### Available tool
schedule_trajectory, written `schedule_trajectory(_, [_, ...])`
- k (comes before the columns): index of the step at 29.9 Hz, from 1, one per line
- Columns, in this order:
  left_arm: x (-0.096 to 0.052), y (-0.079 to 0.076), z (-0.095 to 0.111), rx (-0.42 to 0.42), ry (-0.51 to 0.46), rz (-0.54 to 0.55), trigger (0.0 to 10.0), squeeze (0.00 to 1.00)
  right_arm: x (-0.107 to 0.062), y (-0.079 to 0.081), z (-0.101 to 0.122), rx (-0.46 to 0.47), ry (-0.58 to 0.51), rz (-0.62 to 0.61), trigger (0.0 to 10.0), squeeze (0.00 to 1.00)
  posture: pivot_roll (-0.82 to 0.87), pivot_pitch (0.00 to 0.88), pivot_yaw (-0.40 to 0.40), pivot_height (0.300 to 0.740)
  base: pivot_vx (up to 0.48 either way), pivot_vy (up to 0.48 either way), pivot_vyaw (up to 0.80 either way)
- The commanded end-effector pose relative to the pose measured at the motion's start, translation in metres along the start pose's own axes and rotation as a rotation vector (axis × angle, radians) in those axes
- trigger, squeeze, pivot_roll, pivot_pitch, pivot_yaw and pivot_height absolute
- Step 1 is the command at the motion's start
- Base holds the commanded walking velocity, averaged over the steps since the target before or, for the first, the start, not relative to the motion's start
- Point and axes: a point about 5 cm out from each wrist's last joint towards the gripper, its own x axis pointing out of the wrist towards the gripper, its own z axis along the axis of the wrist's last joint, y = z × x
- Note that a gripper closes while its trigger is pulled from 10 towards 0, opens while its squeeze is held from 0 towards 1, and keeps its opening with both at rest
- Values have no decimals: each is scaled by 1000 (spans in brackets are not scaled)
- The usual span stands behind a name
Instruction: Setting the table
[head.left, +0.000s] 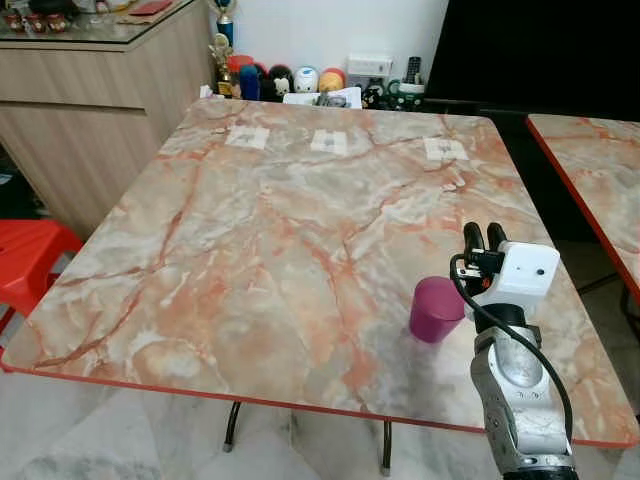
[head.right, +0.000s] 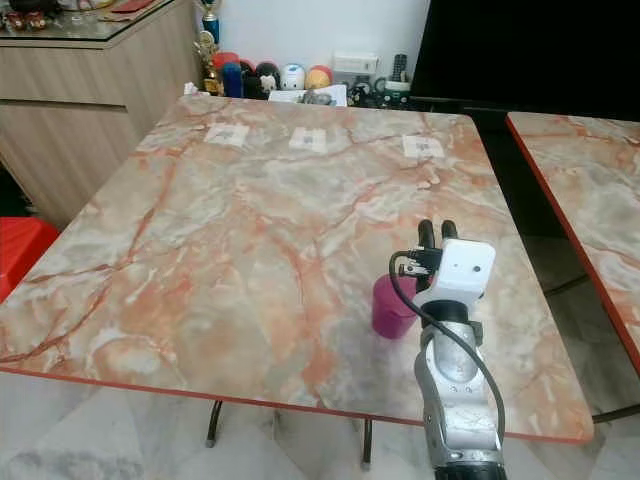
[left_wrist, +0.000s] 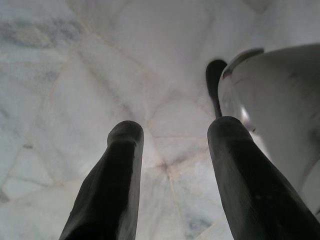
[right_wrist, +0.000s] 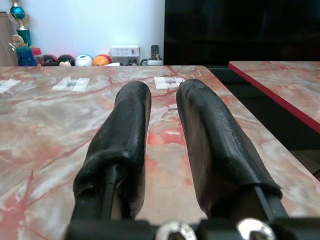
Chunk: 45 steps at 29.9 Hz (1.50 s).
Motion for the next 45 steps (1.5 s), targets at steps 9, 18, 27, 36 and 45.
schedule_trajectory(9, [-6, 5, -18, -4, 39, -1, 10000, 0, 0, 1, 4, 8, -5, 2, 10000, 0, 6, 141, -36, 740, -81, 0, 0])
schedule_trajectory(18, [-1, -9, -3, -2, 6, -19, 10000, 0, 0, 2, 4, 10, -1, 5, 10000, 0, 5, 142, -36, 740, -287, 0, 0])
schedule_trajectory(27, [1, -30, -1, 8, 16, -31, 10000, 0, 1, 3, 4, 12, 2, 7, 10000, 0, 6, 139, -37, 740, -103, 0, 0])
schedule_trajectory(36, [1, -32, -1, 5, 18, -30, 10000, 0, 2, 2, 4, 12, 2, 4, 10000, 0, 5, 136, -38, 740, 0, 0, 0])
schedule_trajectory(45, [2, -4, 3, 0, 4, -4, 10000, 0, 9, -8, 3, -32, 17, -44, 10000, 0, 4, 137, -39, 740, 0, 0, 0])
